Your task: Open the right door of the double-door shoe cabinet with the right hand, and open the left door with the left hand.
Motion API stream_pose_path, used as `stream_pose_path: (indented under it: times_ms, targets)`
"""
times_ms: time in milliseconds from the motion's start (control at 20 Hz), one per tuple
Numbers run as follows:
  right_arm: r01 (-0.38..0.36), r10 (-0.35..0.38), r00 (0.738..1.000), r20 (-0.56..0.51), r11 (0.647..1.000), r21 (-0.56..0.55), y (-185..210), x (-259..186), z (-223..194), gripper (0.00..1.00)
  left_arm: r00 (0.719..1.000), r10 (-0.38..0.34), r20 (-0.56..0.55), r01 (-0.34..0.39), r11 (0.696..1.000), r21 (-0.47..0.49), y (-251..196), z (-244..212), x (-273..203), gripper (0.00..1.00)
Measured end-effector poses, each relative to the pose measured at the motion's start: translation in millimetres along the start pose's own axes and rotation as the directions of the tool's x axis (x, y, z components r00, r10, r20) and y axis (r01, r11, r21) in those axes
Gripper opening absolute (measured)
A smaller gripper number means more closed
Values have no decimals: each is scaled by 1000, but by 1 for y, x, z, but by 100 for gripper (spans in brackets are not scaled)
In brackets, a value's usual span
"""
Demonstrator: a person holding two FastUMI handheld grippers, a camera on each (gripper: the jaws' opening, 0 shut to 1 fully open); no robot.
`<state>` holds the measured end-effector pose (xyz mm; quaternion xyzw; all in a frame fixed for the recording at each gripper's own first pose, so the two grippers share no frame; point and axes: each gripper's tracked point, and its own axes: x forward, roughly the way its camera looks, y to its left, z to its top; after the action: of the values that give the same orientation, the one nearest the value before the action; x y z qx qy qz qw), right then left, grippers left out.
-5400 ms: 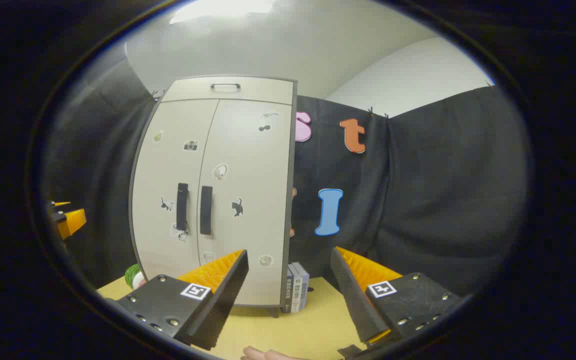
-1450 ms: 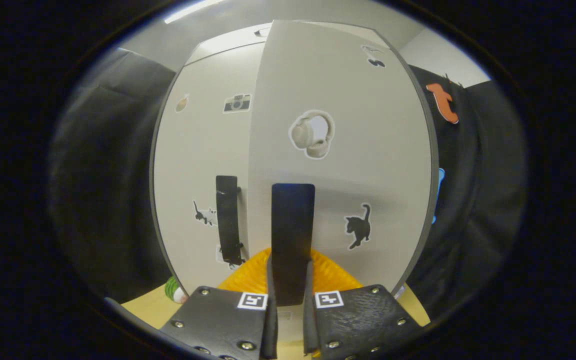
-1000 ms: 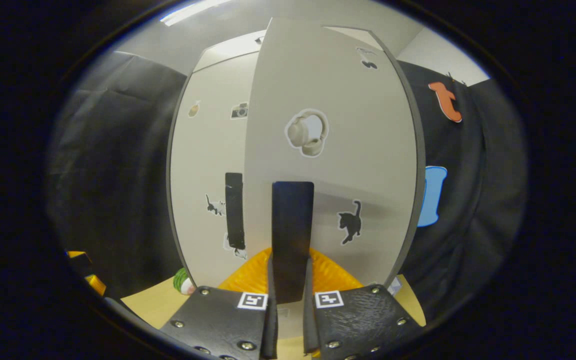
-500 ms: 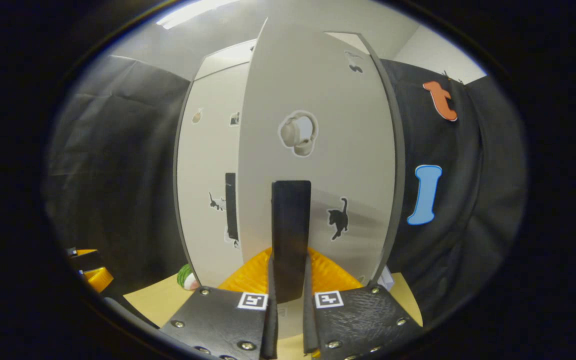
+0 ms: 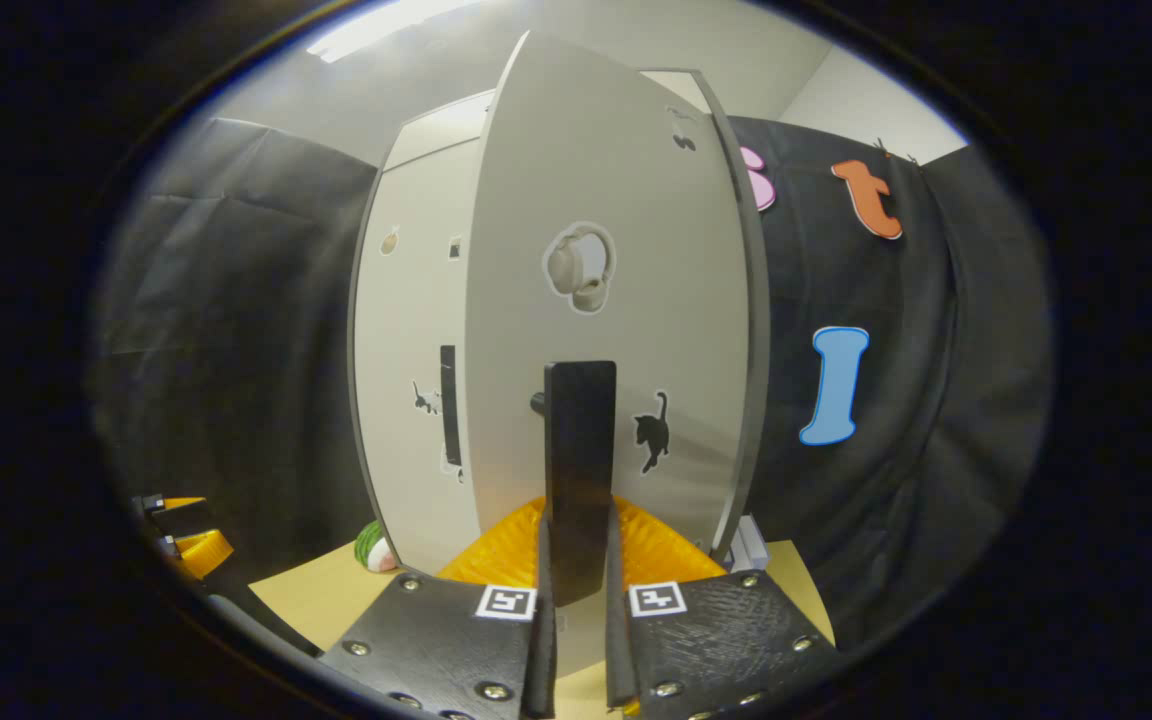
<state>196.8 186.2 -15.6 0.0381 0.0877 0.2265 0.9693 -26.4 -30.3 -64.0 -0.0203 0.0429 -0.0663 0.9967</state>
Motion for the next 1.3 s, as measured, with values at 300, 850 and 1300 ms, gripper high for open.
stream_pose_path:
  times_ms: [300, 850, 1300]
  targets:
    - [42, -41, 999, -23, 998, 49, -11, -11, -4, 19, 999, -40, 6, 40, 999, 12, -13, -1, -13, 96]
    - [91, -90, 996, -19, 991, 96, -34, -32, -1, 19, 998, -63, -5, 63, 998, 8, -27, -7, -8, 96]
    - [128, -129, 992, -3, 986, 106, -63, -21, -5, 1, 998, -64, -23, 65, 998, 22, -41, -11, -1, 96]
